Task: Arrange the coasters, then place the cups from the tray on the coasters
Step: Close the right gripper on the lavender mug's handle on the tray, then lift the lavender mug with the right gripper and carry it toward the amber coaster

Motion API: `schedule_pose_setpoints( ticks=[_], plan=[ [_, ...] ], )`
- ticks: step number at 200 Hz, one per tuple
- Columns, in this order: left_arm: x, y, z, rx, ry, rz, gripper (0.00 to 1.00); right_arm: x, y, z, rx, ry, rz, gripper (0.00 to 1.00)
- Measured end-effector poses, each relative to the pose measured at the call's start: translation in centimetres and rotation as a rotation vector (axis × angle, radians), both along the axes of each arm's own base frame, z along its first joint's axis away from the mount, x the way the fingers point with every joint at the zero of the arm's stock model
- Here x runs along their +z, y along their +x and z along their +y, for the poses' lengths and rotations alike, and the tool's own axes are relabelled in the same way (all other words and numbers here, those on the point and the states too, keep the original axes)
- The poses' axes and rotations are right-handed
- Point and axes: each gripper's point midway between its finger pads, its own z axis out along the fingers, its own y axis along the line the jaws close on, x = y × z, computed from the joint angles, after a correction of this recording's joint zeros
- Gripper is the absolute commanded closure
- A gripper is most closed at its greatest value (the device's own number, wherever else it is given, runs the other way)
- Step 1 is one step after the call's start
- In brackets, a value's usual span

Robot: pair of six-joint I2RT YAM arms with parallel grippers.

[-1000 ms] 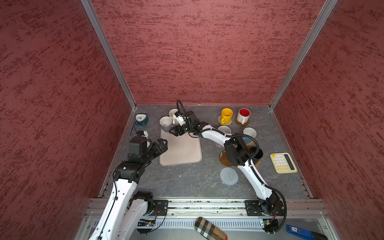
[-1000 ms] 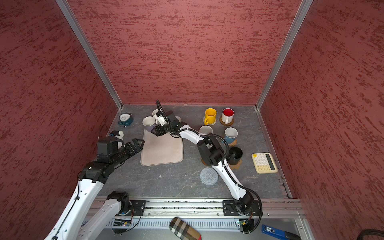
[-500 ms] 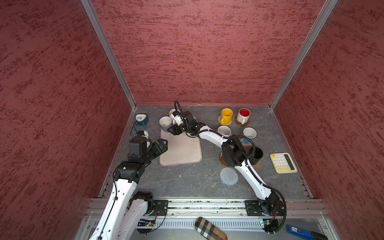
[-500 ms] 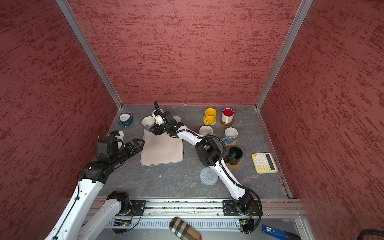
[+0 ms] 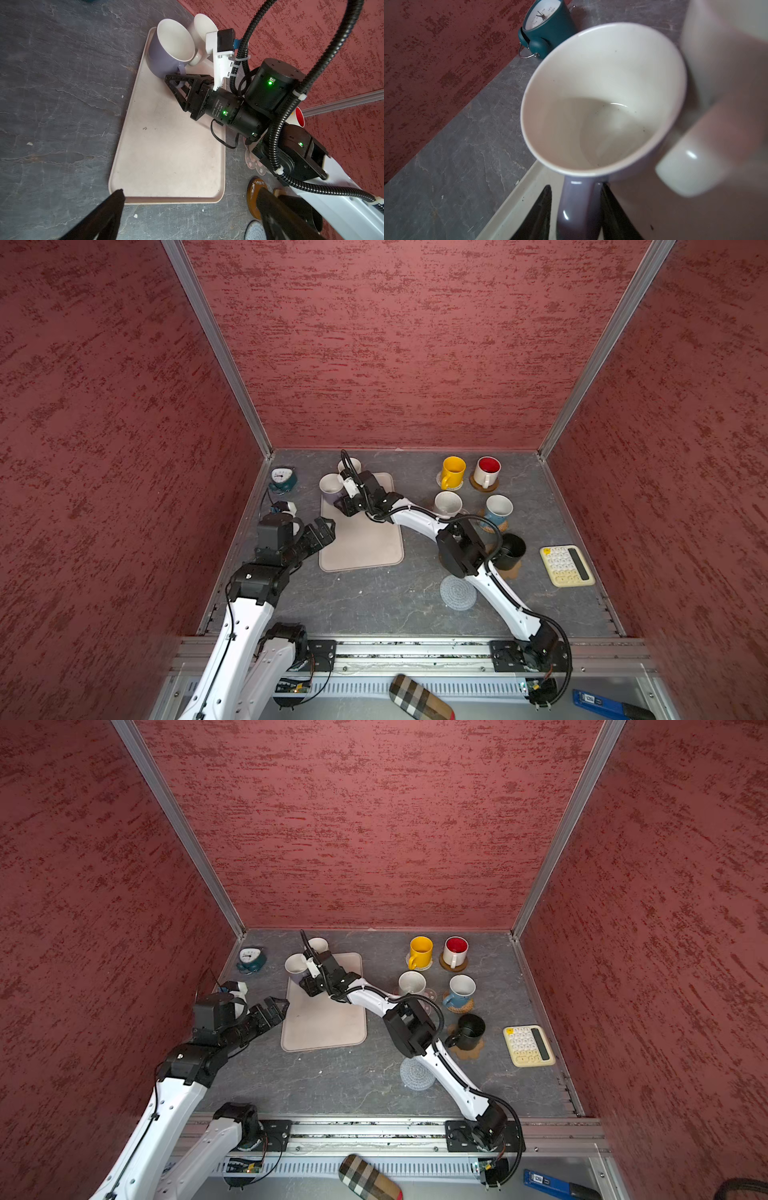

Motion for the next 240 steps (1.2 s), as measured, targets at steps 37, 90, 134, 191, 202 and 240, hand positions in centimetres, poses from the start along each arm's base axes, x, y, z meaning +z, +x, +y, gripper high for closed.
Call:
schedule_pose_setpoints(
  ticks=[37, 90, 134, 191, 202, 240],
  plan=[
    [0.0, 0.0, 0.0, 0.001, 0.000, 0.000, 0.00, 0.0, 0.7, -0.3, -0.043, -0.009, -0.014, 0.76],
    [0.0, 0.0, 0.2, 0.006, 0.000, 0.000, 0.00, 0.3, 1.1, -0.3, -0.078, -0.024, -0.057, 0.85],
    [0.0, 0.1, 0.3, 0.011, 0.000, 0.000, 0.00, 0.3, 1.1, -0.3, -0.077, -0.031, -0.067, 0.85],
    [0.0, 0.1, 0.4, 0.017, 0.000, 0.000, 0.00, 0.2, 0.1, -0.4, -0.038, -0.055, -0.094, 0.88],
    [0.0, 0.1, 0.5, 0.019, 0.000, 0.000, 0.00, 0.2, -0.1, -0.6, -0.032, -0.062, -0.095, 0.88],
    [0.0, 0.1, 0.6, 0.022, 0.000, 0.000, 0.00, 0.3, -1.1, -0.8, -0.014, -0.081, -0.099, 0.89]
  ],
)
